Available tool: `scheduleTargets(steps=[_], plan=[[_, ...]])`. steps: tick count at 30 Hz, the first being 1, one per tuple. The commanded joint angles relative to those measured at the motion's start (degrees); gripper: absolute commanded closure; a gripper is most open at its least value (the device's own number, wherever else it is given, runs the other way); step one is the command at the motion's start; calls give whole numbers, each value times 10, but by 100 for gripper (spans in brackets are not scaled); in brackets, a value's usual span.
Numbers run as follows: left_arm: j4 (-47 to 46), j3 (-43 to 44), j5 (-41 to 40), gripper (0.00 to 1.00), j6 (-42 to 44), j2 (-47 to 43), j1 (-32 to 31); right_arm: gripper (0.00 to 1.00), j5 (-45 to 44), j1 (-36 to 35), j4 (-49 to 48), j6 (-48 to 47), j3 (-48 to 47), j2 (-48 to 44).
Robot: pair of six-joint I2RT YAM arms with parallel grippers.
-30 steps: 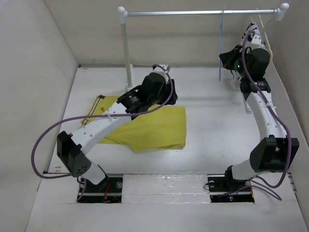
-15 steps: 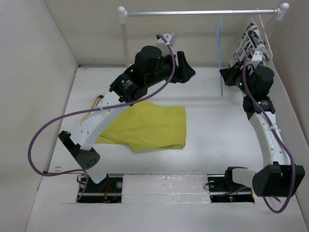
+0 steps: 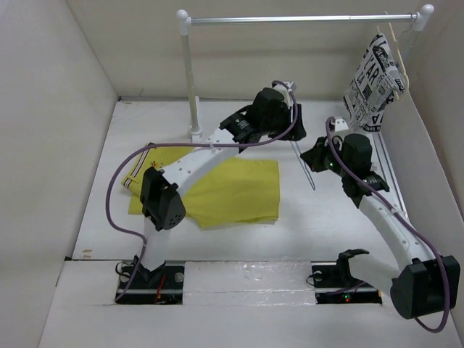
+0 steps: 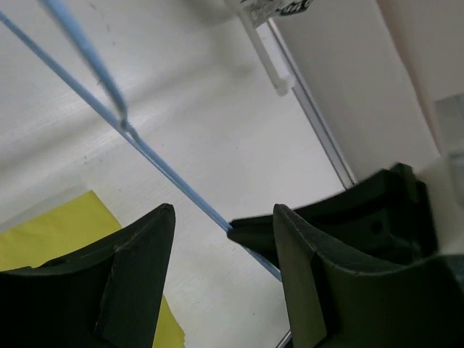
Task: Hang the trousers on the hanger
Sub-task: Pick up the hanger from the clothesline, then place the trousers on the hanger.
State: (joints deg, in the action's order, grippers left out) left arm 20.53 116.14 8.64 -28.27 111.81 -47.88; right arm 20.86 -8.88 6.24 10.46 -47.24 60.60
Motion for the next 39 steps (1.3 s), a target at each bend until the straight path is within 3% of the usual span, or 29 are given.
scheduleTargets(steps=[1, 5, 11, 17, 18, 21, 26, 31, 32, 34, 36, 38, 39], plan=[[-12, 31, -1, 47, -11, 35, 0, 100, -36, -27, -21, -3, 7, -24], [54, 93, -54, 48, 9, 97, 0, 100, -57, -45, -18, -5, 26, -37], [29, 63, -80, 53, 6, 96, 0, 100, -89, -63, 8, -22, 25, -40], [17, 45, -66, 75, -8, 104, 0, 100, -166, -102, 91, -33, 20, -46], [12, 35, -57, 85, -10, 103, 0, 100, -168, -102, 95, -33, 28, -48], [-9, -11, -30, 100, -23, 101, 0, 100, -178, -133, 105, -23, 38, -58], [-83, -154, 21, 100, -61, 66, 0, 100, -196, -175, 128, 16, 66, -76], [-160, -252, 29, 100, -85, 18, 0, 84, -199, -191, 148, 36, 88, -101], [-173, -273, 32, 100, -87, 13, 0, 84, -198, -192, 149, 37, 94, -106], [-188, -278, 44, 100, -93, 10, 0, 97, -195, -192, 141, 36, 99, -113], [-179, -261, 44, 100, -91, 17, 0, 99, -193, -192, 129, 36, 109, -111], [-157, -244, 37, 100, -79, 29, 0, 86, -177, -180, 118, 33, 114, -88], [-151, -240, 32, 100, -76, 31, 0, 73, -166, -175, 120, 32, 112, -74]])
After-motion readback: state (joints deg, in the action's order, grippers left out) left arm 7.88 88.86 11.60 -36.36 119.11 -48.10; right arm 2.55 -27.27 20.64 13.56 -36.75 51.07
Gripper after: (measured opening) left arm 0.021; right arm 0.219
